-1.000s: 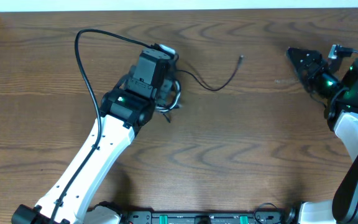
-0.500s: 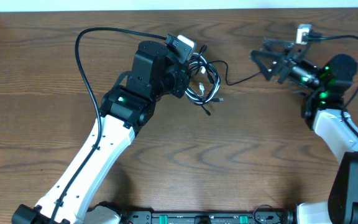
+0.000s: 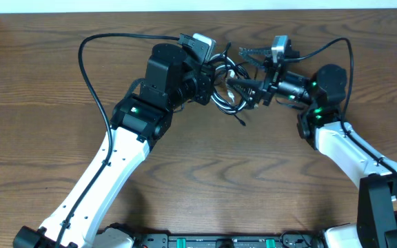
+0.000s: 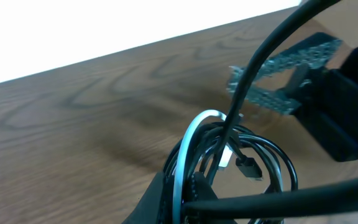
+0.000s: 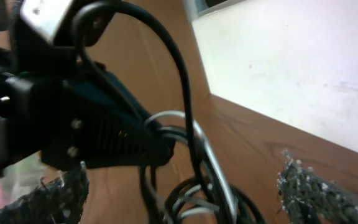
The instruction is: Untangle cables
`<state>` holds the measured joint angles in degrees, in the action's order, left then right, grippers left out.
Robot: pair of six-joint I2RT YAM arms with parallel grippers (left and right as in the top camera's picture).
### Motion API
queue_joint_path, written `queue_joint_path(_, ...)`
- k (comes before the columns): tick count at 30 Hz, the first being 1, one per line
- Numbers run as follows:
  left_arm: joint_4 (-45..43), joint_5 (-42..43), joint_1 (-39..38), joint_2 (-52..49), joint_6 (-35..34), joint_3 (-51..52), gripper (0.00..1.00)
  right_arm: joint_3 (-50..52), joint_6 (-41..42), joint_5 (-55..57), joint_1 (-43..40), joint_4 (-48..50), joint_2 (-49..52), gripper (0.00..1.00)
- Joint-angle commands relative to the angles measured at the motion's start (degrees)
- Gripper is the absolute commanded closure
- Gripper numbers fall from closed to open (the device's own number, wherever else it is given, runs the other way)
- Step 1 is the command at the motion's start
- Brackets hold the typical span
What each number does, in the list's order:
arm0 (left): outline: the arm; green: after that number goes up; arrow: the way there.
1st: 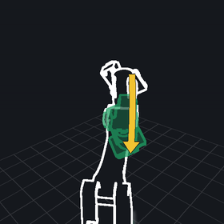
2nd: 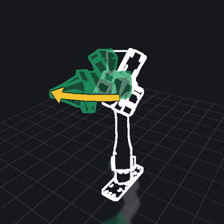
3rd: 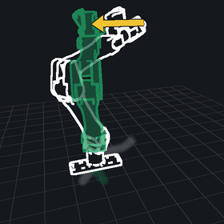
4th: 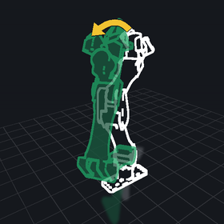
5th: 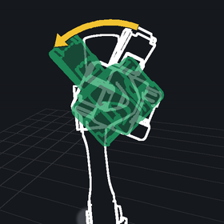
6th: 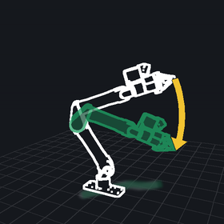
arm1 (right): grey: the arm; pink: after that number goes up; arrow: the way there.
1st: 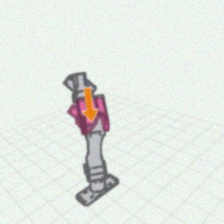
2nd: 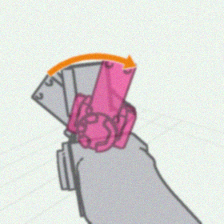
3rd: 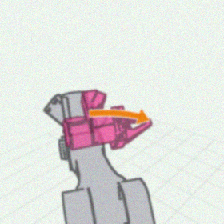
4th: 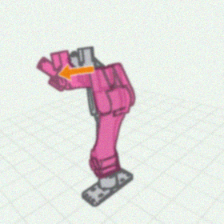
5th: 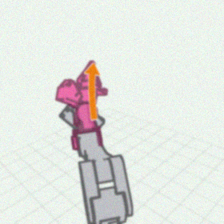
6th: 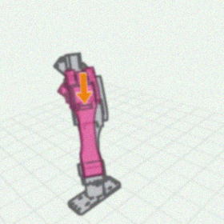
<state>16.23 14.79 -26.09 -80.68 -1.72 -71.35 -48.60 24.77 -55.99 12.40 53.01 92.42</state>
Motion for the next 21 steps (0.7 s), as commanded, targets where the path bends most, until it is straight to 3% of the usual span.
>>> queue_joint_path(1, -0.4, 3.3, -0.8, -1.0, -1.8, -0.4, 0.92, -0.4, -0.1, 7.8, 1.5, 0.1, -0.2, 0.08)
queue_joint_path(4, -0.2, 3.2, -2.4, -1.8, -1.8, -0.4, 0.92, -0.4, 3.9, 12.0, 1.5, -0.1, -0.2, 0.06)
queue_joint_path(10, -0.1, 3.2, -5.6, -5.0, -1.8, -0.4, 0.92, -0.4, 4.4, 15.4, 1.5, -1.7, -0.2, 0.05)
queue_joint_path(17, 0.0, 2.9, -6.7, -6.7, -1.8, -0.4, 0.92, -0.4, 4.3, 32.9, 0.6, -16.5, -0.2, 0.01)
queue_joint_path(21, 1.6, -2.4, -6.7, -6.7, -1.8, -0.4, 0.92, -0.4, 4.3, 40.2, -0.9, -22.9, -0.2, 0.03)
